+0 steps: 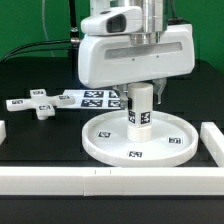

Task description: Assemble round table

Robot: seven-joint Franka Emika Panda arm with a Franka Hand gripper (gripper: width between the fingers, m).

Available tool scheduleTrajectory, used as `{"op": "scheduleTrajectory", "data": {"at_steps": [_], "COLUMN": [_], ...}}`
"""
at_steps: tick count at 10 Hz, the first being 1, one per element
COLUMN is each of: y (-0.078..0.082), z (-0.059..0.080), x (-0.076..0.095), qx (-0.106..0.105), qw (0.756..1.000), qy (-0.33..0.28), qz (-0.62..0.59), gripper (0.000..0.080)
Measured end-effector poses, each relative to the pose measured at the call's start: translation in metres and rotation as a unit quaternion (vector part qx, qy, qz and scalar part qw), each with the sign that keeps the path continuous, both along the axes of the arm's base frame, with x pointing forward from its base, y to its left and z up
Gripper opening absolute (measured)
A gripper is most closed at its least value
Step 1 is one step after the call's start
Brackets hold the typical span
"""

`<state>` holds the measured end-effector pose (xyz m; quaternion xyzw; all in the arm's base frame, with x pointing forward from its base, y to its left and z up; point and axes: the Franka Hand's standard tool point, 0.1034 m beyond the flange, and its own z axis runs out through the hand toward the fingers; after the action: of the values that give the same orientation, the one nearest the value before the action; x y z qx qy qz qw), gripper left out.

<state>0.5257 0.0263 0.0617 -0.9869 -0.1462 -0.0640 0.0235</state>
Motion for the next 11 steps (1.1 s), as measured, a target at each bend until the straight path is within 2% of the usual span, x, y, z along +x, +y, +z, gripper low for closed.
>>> {"op": "scheduleTrajectory", "data": {"at_steps": [2,5,8,9,11], "y": [0.0053,0.0085,0.0078,0.0079,0.0096], "z": [0.0002,0.0006,0.0003,-0.0003,-0.0003], "x": [-0.0006,0.0008,0.0005,-0.0005,-0.0017], "qx": [0.024,0.037,0.052,0.068,0.081], "qw": [0.992,0.980,0.957,0.922,0.869], "qy": [0.015,0.010,0.018,0.029,0.041], "qz": [-0.127,-0.196,-0.284,-0.380,-0.486], "gripper": [0.0409,0.0409,0.0409,0.0409,0.0409]}}
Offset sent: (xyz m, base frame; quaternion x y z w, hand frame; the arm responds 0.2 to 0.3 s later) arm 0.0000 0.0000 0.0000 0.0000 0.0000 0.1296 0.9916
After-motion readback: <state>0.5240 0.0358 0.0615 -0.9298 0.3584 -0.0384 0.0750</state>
